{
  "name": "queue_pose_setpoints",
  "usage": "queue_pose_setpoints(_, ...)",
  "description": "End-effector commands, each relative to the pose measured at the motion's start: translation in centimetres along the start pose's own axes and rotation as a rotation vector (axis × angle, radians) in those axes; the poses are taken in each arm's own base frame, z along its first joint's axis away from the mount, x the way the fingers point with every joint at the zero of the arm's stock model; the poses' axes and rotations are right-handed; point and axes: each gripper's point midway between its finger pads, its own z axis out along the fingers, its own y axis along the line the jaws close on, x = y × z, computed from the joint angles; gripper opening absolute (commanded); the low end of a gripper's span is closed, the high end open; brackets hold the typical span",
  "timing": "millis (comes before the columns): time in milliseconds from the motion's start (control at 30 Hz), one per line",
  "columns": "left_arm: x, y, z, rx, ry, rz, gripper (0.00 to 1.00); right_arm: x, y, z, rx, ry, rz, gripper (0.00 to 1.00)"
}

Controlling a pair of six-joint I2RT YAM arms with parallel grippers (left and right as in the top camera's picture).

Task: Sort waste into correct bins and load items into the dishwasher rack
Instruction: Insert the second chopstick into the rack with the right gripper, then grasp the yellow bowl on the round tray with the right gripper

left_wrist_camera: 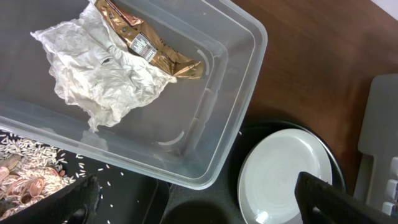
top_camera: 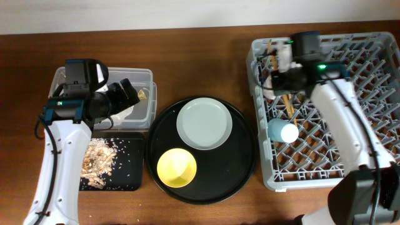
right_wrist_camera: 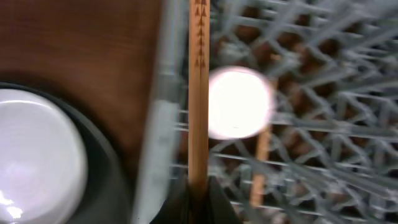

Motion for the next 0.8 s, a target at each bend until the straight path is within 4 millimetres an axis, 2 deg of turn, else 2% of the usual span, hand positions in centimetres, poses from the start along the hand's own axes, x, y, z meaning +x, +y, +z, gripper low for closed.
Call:
queue_pose_setpoints(0, 0.2, 0.1, 0.2, -0.009, 0.006, -0.008, 0.99, 1.8, -3.7, 1.5, 0.014, 0.058, -0.006, 0.04)
queue_pose_setpoints(67, 0.2, 0.1, 0.2, -0.009, 0.006, -0.008, 0.99, 2.5, -5.7, 2.3, 0.029, 0.081, 0.019, 0.04)
queue_pose_setpoints(267, 0.2, 0.1, 0.2, -0.009, 0.006, -0.008, 0.99, 3.7, -8.8, 4.7, 0.056, 0.121, 0.072, 0.05)
queue_pose_setpoints(367, 0.2, 0.1, 0.2, -0.009, 0.006, -0.008, 0.99, 3.7, -8.7, 4.7, 0.044, 0.119, 0.078, 0.36)
queue_pose_setpoints(400, 0.2, 0.1, 0.2, -0.009, 0.006, -0.008, 0.99, 3.7, -8.6, 4.7, 0.041, 0.118, 0.078, 0.41)
queue_pose_setpoints(500, 0.2, 0.1, 0.2, -0.009, 0.005, -0.008, 0.99, 3.8, -8.4, 4.7, 0.035, 0.124, 0.077, 0.42)
queue_pose_setpoints(567, 0.2, 0.1, 0.2, -0.009, 0.005, -0.008, 0.99, 3.7, -6.9, 4.7, -0.053, 0.113, 0.094, 0.42)
queue_pose_setpoints(633, 0.2, 0.1, 0.2, -0.009, 0.005, -0.008, 0.99, 1.9, -1.2, 3.6, -0.392, 0.047, 0.209, 0.57)
queue_pose_setpoints(667, 0.2, 0.1, 0.2, -0.009, 0.005, -0.008, 0.99, 1.4, 1.1, 2.4, -0.544, 0.028, 0.224, 0.57)
queue_pose_setpoints(733, 0.2, 0.1, 0.2, -0.009, 0.006, -0.008, 1.0, 1.6, 3.6, 0.7, -0.702, 0.049, 0.257, 0.58)
queue_pose_setpoints(767, 0.2, 0.1, 0.2, -0.009, 0.006, -0.007, 0.99, 2.6, 5.1, 0.0, -0.75, 0.097, 0.248, 0.6)
